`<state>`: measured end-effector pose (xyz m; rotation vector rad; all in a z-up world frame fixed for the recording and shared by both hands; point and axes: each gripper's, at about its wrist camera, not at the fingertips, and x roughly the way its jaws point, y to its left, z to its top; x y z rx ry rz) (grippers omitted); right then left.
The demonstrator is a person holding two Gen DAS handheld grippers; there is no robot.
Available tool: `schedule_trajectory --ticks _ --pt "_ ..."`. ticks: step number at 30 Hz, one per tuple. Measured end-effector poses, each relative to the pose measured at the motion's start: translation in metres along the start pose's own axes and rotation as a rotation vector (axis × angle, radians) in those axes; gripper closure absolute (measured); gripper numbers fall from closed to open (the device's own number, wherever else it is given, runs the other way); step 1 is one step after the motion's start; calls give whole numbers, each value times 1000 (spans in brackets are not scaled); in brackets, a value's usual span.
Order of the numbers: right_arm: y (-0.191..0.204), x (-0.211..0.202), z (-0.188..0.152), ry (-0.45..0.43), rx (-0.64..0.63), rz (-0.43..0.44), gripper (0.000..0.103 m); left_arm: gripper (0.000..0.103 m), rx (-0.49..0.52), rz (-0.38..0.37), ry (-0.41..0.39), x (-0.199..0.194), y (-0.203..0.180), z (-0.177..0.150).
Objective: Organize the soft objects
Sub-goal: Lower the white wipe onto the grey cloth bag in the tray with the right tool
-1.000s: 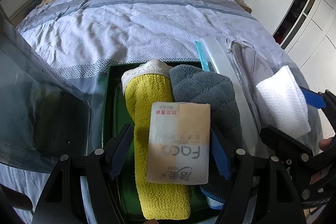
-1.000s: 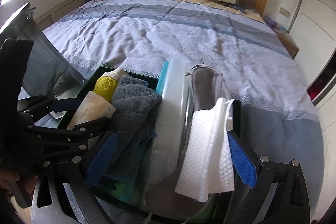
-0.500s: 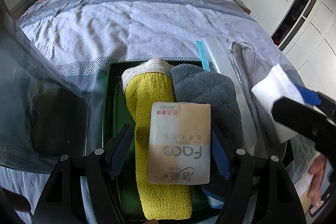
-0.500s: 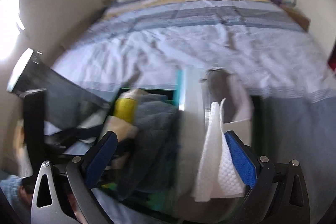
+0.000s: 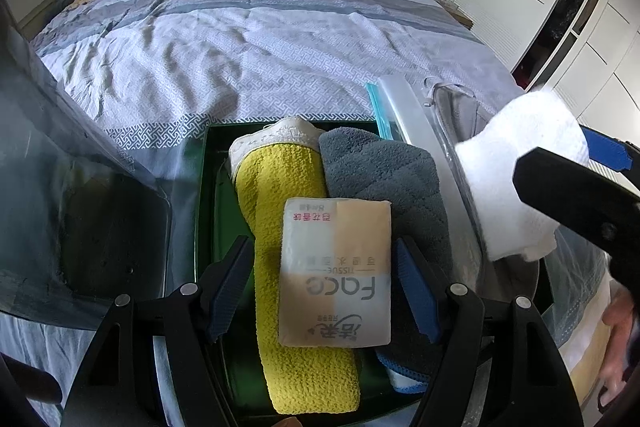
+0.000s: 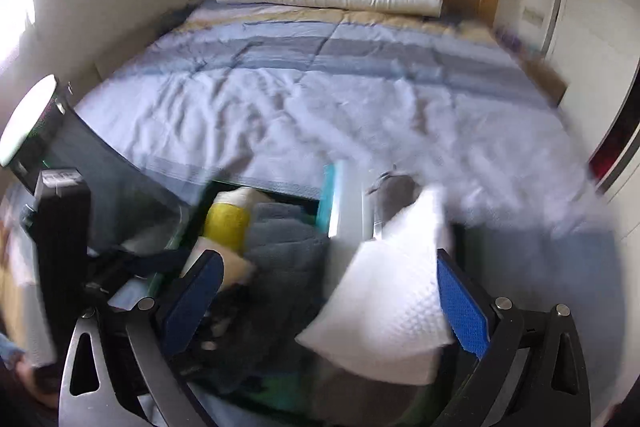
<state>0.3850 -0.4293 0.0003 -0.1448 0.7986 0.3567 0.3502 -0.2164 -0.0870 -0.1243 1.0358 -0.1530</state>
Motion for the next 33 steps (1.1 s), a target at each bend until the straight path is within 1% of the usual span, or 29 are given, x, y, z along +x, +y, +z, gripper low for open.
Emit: schedule_trajectory --ticks 1,2,3,4,6,14,16,19,23,26,30,33 --pt "-1 -1 0 6 14 38 0 36 -1 -1 -1 -1 0 0" --pt "0 -1 -1 9 8 38 0 36 -1 -2 -1 -1 0 0" --pt "4 -1 -1 7 -17 -4 0 36 -2 -4 -2 -2 0 0" --pt "5 0 -2 12 -32 -24 0 36 -1 -5 -3 -3 0 1" --pt "7 -2 -3 25 -20 27 0 36 1 -8 -8 -4 0 1" --pt "11 1 -1 37 -1 61 0 36 -2 -11 -10 -5 3 3" --pt "9 0 -2 37 2 49 0 36 -1 -10 -6 -5 3 2" --pt "17 9 -4 36 -10 6 0 36 7 -6 -3 -4 1 1" --pt "24 9 -6 27 -24 -9 0 36 16 -2 -4 -5 -1 0" --pt "23 9 -8 23 -21 -15 0 36 27 1 -10 -7 -4 0" --pt "22 10 -10 24 -24 -48 0 36 33 5 -7 -7 -7 -2" --pt "20 10 -10 21 -5 -39 0 36 39 7 -6 -7 -9 -2"
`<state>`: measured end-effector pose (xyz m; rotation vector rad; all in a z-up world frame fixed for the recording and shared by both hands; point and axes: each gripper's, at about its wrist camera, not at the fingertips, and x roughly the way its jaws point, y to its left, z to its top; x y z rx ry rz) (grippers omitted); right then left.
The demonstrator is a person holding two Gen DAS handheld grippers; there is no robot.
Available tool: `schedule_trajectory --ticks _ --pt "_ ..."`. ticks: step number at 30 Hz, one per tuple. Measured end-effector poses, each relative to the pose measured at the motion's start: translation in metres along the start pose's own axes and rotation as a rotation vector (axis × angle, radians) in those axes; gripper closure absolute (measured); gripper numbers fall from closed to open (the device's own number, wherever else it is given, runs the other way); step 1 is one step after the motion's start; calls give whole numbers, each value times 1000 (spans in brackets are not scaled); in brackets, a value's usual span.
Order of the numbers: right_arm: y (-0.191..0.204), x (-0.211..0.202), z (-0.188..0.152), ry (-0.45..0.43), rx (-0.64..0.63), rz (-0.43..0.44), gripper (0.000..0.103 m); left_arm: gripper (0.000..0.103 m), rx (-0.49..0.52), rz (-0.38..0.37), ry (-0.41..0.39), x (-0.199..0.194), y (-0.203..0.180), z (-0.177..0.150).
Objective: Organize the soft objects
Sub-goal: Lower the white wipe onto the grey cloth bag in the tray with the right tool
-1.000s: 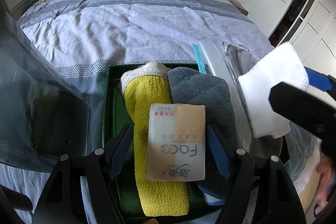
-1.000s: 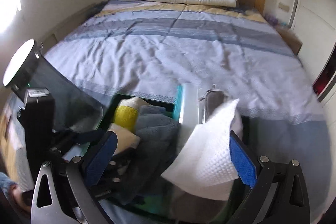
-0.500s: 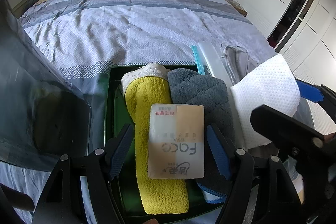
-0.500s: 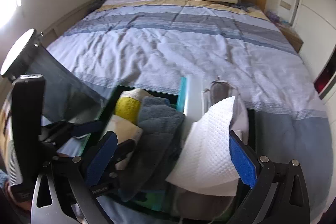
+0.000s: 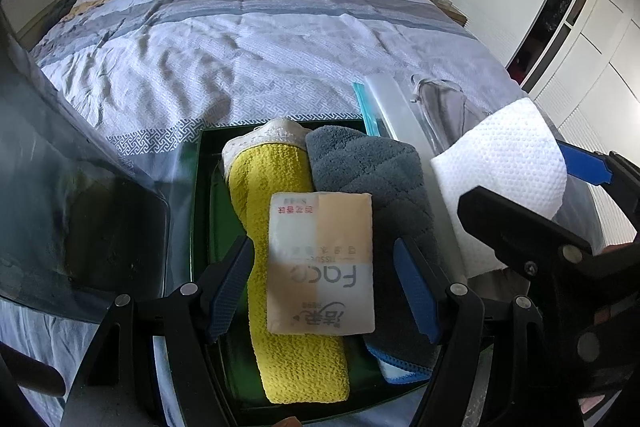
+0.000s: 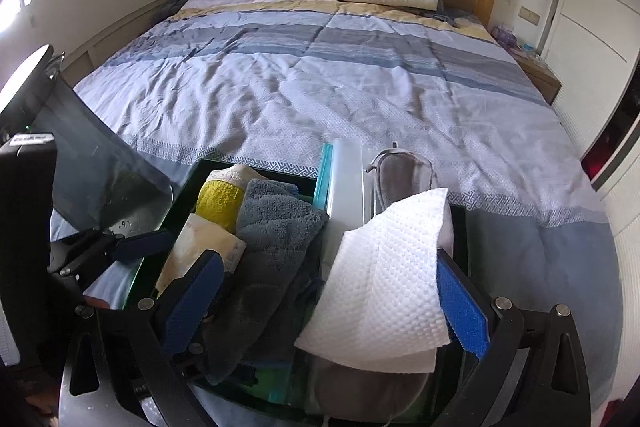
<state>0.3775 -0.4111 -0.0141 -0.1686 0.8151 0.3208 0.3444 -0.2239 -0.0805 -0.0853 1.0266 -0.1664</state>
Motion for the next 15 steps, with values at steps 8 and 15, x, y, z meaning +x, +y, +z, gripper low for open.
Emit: schedule_trajectory --ticks 8,15 --pt "-5 2 -3 4 15 -1 0 36 8 5 -2 -2 -2 0" --pt "-11 -8 -1 -12 23 -13 0 39 25 7 -26 -12 -8 4"
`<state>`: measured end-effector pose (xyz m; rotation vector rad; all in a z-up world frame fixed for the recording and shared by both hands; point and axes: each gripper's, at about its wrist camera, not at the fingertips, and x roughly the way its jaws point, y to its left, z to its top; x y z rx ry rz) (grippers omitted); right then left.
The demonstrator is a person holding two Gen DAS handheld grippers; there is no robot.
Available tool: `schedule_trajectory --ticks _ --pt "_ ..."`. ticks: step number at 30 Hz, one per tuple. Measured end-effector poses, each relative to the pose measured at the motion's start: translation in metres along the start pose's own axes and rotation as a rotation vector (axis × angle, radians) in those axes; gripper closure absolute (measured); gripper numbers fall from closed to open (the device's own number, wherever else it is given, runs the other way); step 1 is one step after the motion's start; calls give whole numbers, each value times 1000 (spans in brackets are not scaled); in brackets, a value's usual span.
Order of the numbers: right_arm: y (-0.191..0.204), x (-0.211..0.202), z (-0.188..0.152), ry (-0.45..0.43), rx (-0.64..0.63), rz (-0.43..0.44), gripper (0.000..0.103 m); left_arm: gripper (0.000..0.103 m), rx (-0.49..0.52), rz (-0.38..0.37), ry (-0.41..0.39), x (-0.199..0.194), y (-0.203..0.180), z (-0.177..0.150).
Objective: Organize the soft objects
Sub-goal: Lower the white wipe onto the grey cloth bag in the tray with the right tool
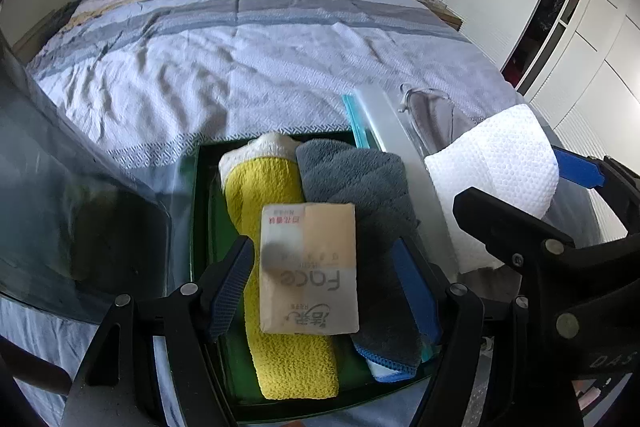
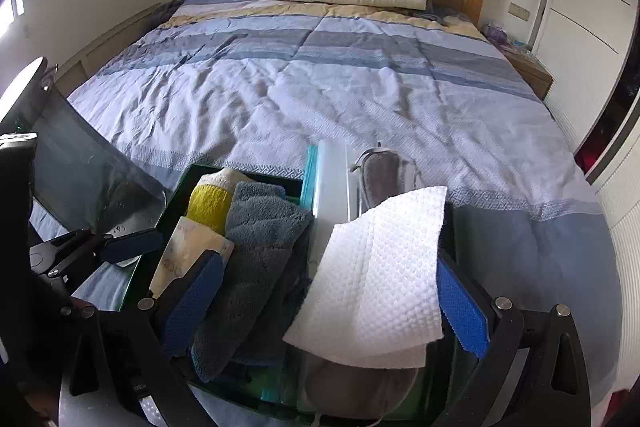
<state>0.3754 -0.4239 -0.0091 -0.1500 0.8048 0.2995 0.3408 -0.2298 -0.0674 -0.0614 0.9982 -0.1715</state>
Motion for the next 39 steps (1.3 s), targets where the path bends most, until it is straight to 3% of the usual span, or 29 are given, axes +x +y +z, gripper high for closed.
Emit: schedule_trajectory --ticks 1,3,39 --pt "0 -1 1 -2 1 2 0 48 7 -6 -1 -1 -1 0" --pt "-1 -4 1 -5 4 1 0 55 21 0 1 -3 -4 1" --pt "-6 -9 3 -4 63 43 0 54 18 -53 -7 -14 -13 -8"
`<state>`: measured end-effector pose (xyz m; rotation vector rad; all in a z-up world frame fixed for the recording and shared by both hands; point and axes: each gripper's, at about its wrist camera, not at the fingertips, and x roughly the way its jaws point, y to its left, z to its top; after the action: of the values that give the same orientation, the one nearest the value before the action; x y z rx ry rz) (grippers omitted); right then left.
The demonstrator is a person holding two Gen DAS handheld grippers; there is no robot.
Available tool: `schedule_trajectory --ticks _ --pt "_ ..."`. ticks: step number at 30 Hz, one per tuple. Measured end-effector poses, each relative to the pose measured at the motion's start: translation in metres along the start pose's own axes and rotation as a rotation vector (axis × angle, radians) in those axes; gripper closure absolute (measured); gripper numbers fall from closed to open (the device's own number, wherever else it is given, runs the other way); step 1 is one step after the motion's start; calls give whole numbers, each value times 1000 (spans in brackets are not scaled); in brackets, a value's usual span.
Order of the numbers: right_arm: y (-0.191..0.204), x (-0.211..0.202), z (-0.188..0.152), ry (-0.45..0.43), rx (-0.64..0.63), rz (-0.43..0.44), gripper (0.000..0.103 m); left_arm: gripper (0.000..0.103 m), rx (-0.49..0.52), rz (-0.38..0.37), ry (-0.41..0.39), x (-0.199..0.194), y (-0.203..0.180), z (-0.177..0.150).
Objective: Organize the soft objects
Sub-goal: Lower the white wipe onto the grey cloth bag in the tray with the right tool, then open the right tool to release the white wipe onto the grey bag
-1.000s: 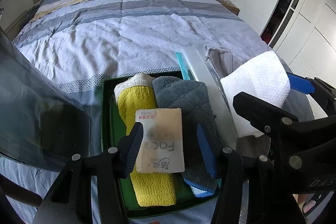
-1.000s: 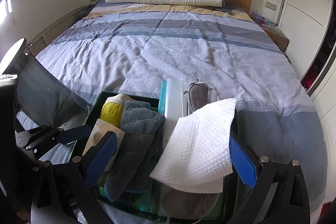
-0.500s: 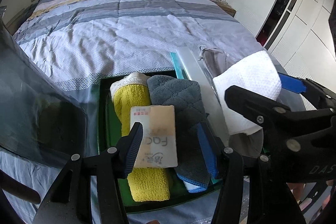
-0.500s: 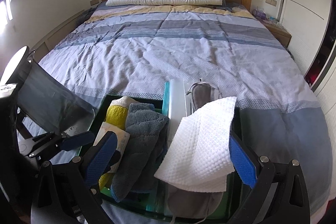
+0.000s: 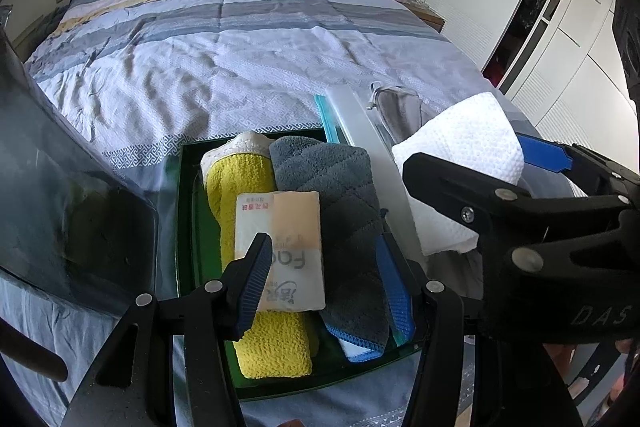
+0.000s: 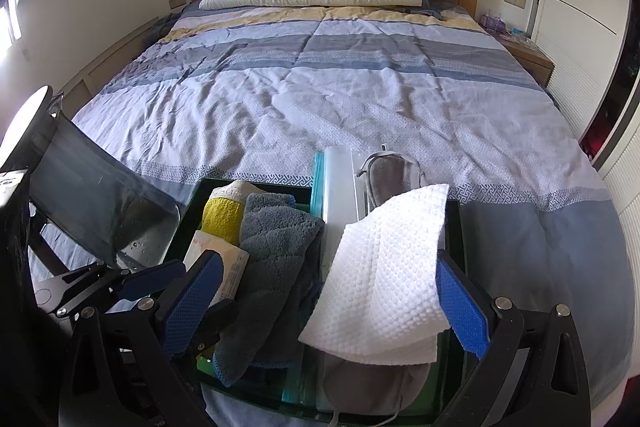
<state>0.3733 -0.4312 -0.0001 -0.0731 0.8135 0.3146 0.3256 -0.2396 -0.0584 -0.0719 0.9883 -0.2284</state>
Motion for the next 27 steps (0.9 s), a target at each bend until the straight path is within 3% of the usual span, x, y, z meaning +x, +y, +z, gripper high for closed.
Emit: schedule_trajectory --ticks 19,27 --pt "-1 0 -1 1 10 -2 0 54 -18 -19 -17 -12 0 -5" --pt "8 2 -9 31 -60 -97 0 54 -18 -22 -24 -22 3 -13"
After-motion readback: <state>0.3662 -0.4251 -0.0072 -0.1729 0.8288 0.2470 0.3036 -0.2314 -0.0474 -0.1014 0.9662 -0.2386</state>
